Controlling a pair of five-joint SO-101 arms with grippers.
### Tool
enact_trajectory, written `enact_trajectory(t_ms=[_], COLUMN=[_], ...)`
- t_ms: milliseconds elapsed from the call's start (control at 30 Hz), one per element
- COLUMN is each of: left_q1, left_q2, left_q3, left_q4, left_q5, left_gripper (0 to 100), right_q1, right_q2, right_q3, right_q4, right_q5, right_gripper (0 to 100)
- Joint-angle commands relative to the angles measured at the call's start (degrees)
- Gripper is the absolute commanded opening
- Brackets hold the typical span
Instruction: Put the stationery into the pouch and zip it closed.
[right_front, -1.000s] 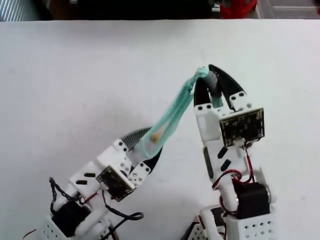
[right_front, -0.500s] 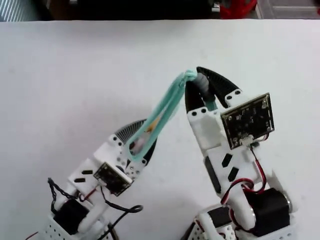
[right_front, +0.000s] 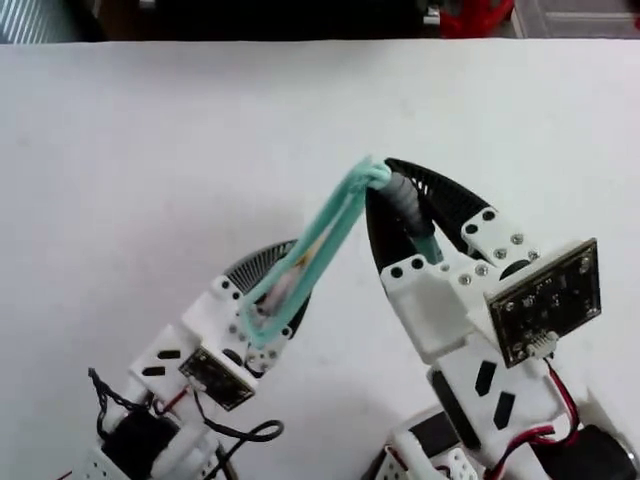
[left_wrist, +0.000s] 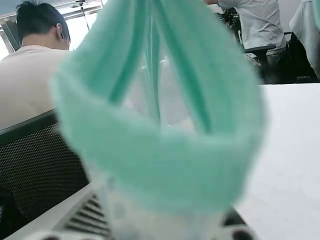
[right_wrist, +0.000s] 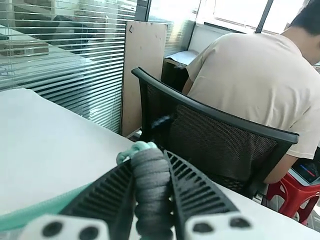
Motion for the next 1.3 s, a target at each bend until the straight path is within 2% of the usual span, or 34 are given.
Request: enact_trajectory(t_ms=[0, 167, 333, 467, 667, 767, 867, 1067, 1167, 1267], left_q1=[-1.2, -1.2, -1.2, -1.2, -3.5, -3.6, -3.5, -3.6, -3.6, -3.5], left_q2=[0.6, 0.6, 0.6, 0.6, 0.6, 0.6, 0.6, 0.6, 0.6, 0.6], left_q3=[1.1, 1.1, 1.1, 1.1, 0.2, -0.1, 0.1, 0.2, 0.2, 0.2], left_q4=[1.1, 1.1, 1.1, 1.1, 1.1, 1.1, 1.1, 1.1, 1.1, 1.1], left_q5=[-0.3, -0.5, -0.6, -0.6, -0.1, 1.8, 2.0, 2.1, 2.1, 2.1], left_gripper=[2, 2, 2, 2, 2, 2, 2, 2, 2, 2], right_q1=[-2.5, -11.0, -15.1, -17.9, -20.4, -22.0, -17.0, 3.6, 13.2, 17.8], right_q2=[0.8, 4.1, 11.4, 20.8, 25.9, 26.0, 25.6, 26.1, 26.1, 25.5], right_q3=[-8.9, -19.4, -34.6, -34.4, -30.1, -27.3, -25.8, -24.1, -18.9, -9.9], right_q4=[2.3, 9.8, 17.8, 23.5, 24.8, 23.5, 22.4, 16.2, 12.4, 9.2], right_q5=[-1.1, -1.1, -1.1, -0.5, -0.4, 3.7, 7.9, 8.8, 8.3, 8.3], right_gripper=[1.9, 1.9, 1.8, 1.8, 1.9, 1.9, 1.9, 1.9, 1.9, 1.9])
